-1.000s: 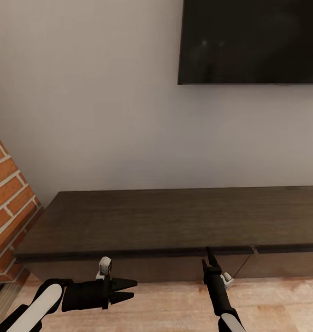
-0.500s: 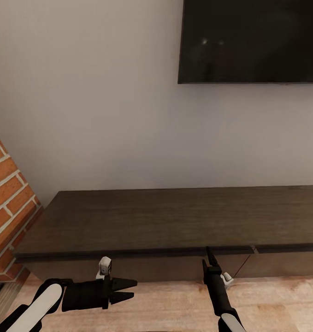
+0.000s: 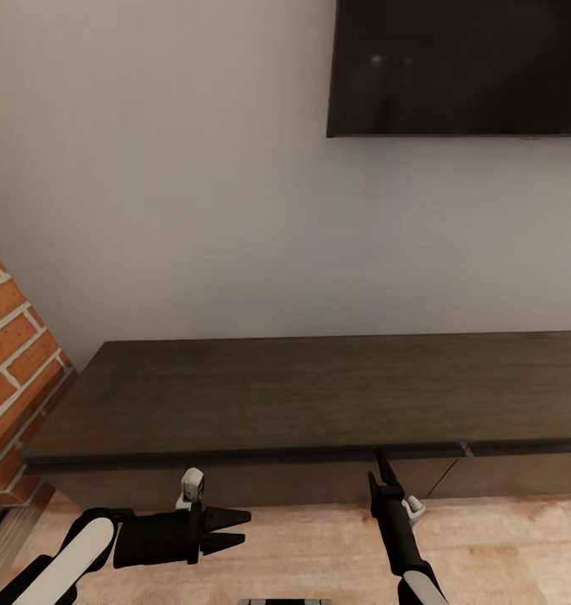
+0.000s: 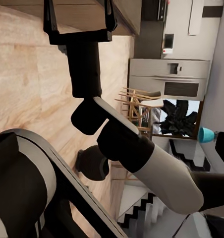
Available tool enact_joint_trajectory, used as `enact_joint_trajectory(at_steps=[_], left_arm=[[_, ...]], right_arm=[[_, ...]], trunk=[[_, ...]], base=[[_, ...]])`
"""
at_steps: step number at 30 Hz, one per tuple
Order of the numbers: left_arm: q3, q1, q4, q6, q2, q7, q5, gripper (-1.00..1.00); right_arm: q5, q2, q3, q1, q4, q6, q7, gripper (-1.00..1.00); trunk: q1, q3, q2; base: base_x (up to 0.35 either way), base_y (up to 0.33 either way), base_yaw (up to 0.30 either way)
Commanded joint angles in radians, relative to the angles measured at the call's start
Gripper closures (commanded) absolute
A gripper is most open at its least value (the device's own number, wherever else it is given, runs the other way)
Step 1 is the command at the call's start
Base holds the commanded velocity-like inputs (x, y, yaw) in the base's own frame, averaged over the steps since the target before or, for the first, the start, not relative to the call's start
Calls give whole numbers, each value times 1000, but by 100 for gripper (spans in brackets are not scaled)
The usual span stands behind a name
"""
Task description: Place each of the two pumpkins and all three candles from the living room inside a cabinet in the living room (use any cabinet), then make sure every cabinet is closed, and position the cauldron so it is next to a table in the living room.
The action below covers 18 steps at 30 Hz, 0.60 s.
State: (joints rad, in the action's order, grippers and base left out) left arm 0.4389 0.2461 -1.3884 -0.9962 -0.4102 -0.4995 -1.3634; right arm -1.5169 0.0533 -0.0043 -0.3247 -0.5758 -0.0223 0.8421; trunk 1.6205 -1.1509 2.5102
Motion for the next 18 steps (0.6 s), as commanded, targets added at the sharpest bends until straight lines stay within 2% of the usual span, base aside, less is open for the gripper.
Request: enact_joint_trajectory(at_steps=[1,18], left_arm=[[1,1,0,-1,-1,-6,3,-100],[-2,1,0,-1,-1,-6,3,-100]], right_arm=[[-2,0,0,0,1,-2,2,-100],[6,0,0,0,-1,-5,3,-100]], trunk=[[0,-1,0],[0,-1,0]], base=[[0,0,0],[5,0,0]])
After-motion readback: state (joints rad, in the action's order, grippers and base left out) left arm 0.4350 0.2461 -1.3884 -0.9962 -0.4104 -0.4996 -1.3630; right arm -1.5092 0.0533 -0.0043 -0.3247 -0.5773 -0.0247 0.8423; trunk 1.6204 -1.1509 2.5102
